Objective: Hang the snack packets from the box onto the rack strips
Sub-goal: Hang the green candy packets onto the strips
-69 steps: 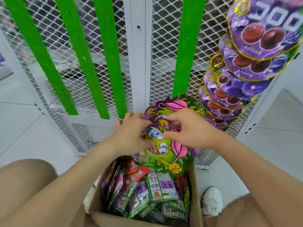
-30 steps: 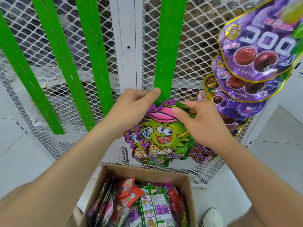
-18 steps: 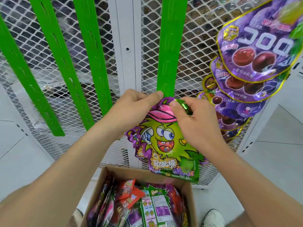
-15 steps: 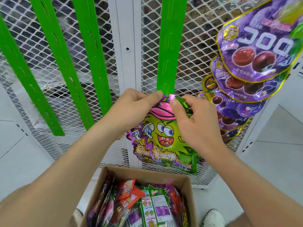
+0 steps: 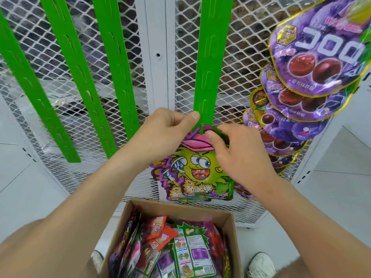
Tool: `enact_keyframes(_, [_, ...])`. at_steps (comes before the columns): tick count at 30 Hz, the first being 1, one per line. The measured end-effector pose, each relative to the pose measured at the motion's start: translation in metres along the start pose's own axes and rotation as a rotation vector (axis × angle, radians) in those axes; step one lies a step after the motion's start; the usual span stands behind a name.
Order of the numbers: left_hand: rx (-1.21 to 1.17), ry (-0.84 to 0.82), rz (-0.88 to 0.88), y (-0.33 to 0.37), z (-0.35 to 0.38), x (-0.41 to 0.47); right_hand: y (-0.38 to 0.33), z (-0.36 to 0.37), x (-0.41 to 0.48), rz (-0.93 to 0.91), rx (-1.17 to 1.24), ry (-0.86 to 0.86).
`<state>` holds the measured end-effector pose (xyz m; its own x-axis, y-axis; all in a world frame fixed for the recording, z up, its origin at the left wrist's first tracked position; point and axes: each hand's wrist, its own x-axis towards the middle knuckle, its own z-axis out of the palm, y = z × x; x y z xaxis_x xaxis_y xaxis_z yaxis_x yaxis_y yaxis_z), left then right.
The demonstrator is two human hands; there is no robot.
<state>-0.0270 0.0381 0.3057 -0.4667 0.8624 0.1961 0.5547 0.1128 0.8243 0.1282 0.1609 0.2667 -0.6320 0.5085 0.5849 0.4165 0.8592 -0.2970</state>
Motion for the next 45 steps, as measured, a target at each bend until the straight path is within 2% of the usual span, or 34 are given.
enact_keyframes(3, [0.197,0.108,0.177,-0.013,0.008,-0.006,0.003,-0.003,0.000,0.041,-0.034,0.010])
enact_keyframes(5, [0.367,0.283,0.283,-0.022,0.015,-0.015,-0.002,-0.009,-0.002,0.059,0.034,0.150])
enact_keyframes(7, [0.420,0.459,0.382,-0.029,0.019,-0.027,-0.008,-0.015,-0.008,0.007,0.145,0.245])
enact_keyframes(9, [0.427,0.491,0.415,-0.036,0.025,-0.041,-0.013,-0.016,-0.017,-0.067,0.230,0.136])
enact_keyframes(10, [0.440,0.415,0.363,-0.045,0.030,-0.046,-0.012,-0.013,-0.022,-0.084,0.224,-0.006])
enact_keyframes(11, [0.468,0.270,0.268,-0.057,0.038,-0.050,-0.009,-0.009,-0.027,-0.094,0.162,-0.199])
enact_keyframes(13, [0.594,-0.118,0.055,-0.083,0.059,-0.057,0.000,0.003,-0.038,-0.117,0.007,-0.601])
enact_keyframes(14, [0.673,-0.305,0.004,-0.100,0.072,-0.061,0.004,0.011,-0.044,-0.132,-0.042,-0.776])
enact_keyframes(17, [0.811,-0.742,-0.053,-0.154,0.116,-0.079,0.009,0.031,-0.063,-0.221,-0.201,-1.124])
enact_keyframes(20, [0.873,-0.945,-0.033,-0.206,0.159,-0.108,0.007,0.043,-0.072,-0.285,-0.280,-1.260])
enact_keyframes(24, [1.095,-0.997,0.059,-0.242,0.201,-0.149,0.010,0.049,-0.070,-0.274,-0.243,-1.256])
enact_keyframes(27, [1.095,-0.963,0.113,-0.240,0.210,-0.152,0.013,0.048,-0.068,-0.280,-0.226,-1.285])
enact_keyframes(30, [0.959,-0.909,0.144,-0.235,0.205,-0.138,0.016,0.050,-0.066,-0.259,-0.215,-1.306])
enact_keyframes(33, [0.782,-0.792,0.139,-0.232,0.193,-0.117,0.017,0.050,-0.063,-0.262,-0.231,-1.309])
enact_keyframes(36, [0.632,-0.622,0.062,-0.213,0.172,-0.091,0.021,0.047,-0.061,-0.249,-0.256,-1.285])
enact_keyframes(39, [0.449,-0.481,0.041,-0.168,0.141,-0.067,0.021,0.037,-0.058,-0.170,-0.320,-1.251])
enact_keyframes(42, [0.277,-0.438,0.040,-0.128,0.104,-0.051,0.023,0.026,-0.052,-0.062,-0.322,-1.191])
enact_keyframes(45, [0.108,-0.422,-0.045,-0.101,0.067,-0.044,0.018,0.008,-0.045,0.056,-0.240,-1.057])
